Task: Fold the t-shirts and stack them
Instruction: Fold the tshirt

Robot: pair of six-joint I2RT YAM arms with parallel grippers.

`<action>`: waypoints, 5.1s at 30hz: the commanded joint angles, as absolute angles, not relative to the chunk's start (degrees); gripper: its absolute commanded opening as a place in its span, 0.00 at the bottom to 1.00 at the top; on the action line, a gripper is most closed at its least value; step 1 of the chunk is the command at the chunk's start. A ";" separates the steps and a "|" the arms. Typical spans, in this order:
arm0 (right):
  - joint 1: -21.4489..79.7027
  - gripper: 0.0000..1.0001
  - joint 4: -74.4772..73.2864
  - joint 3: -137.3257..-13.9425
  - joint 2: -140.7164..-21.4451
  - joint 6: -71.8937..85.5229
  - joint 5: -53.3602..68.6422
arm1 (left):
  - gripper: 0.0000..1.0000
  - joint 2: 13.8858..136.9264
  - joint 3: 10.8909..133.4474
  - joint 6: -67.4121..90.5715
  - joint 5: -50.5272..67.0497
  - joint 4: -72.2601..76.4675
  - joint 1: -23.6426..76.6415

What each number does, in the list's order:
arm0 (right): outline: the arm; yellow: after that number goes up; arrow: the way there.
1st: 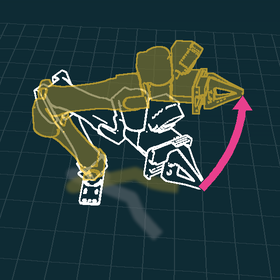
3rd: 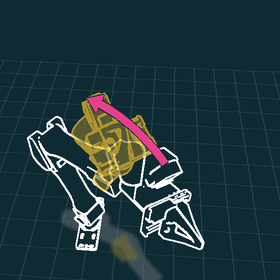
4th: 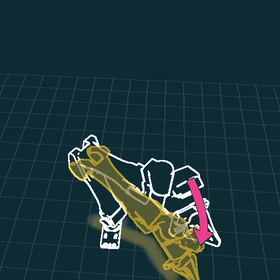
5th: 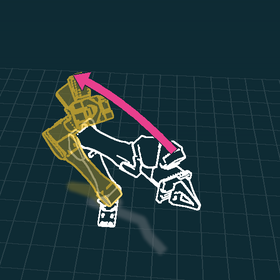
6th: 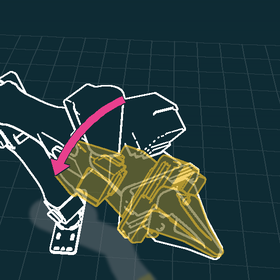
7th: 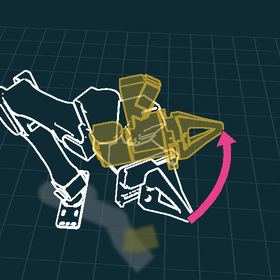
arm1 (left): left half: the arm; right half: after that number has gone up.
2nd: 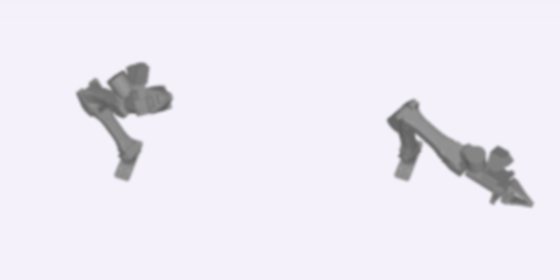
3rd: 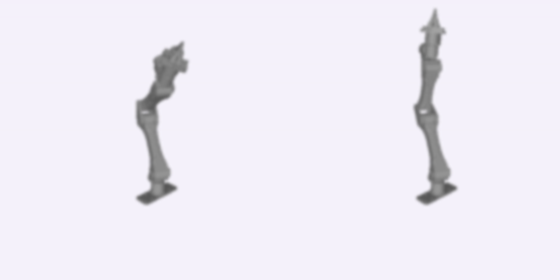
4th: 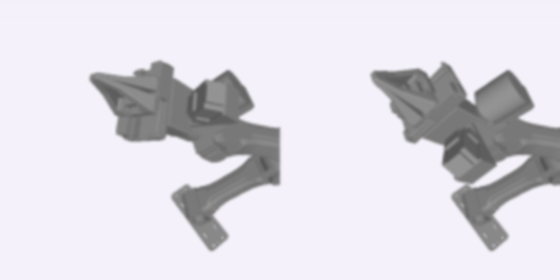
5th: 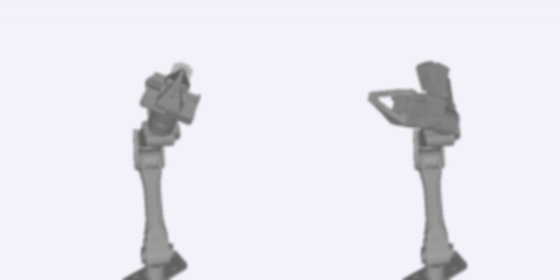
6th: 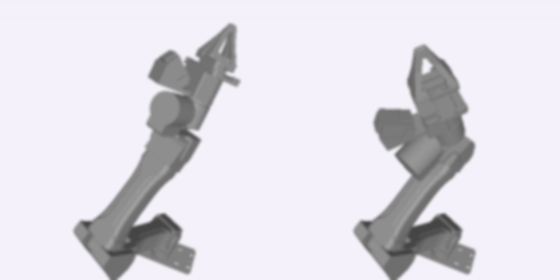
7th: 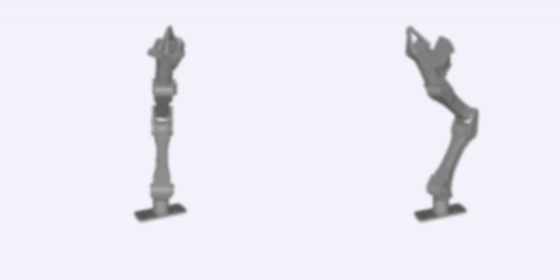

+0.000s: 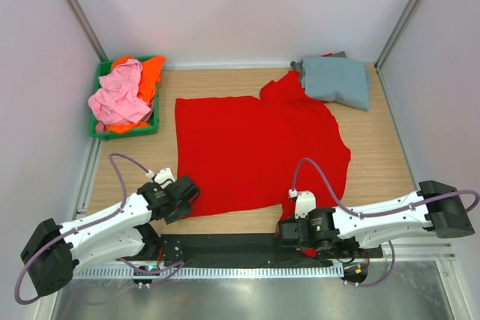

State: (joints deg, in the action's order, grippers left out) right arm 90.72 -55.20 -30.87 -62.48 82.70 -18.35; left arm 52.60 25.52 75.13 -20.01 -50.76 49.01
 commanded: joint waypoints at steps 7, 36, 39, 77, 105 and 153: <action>91.06 0.02 -59.15 -35.24 -60.73 83.15 -21.36 | 0.00 53.97 27.86 75.93 -24.17 -51.06 49.39; 94.31 0.01 -86.31 -57.82 -58.98 93.43 -36.64 | 0.00 33.93 44.38 78.05 -27.15 -75.49 50.19; 94.31 0.01 -86.31 -60.98 -58.71 92.55 -38.31 | 0.00 33.84 45.87 77.87 -27.86 -76.90 50.19; 62.06 0.01 -65.57 -73.84 -60.55 29.62 -41.93 | 0.00 50.44 57.04 46.07 -25.67 -69.88 30.52; 29.80 0.01 -44.39 -68.20 -76.90 13.01 -11.51 | 0.00 75.49 61.61 28.13 -5.89 -57.13 8.17; 22.06 0.88 -46.94 -69.30 -73.32 25.13 -20.57 | 0.85 64.72 55.13 39.61 -6.25 -54.68 6.15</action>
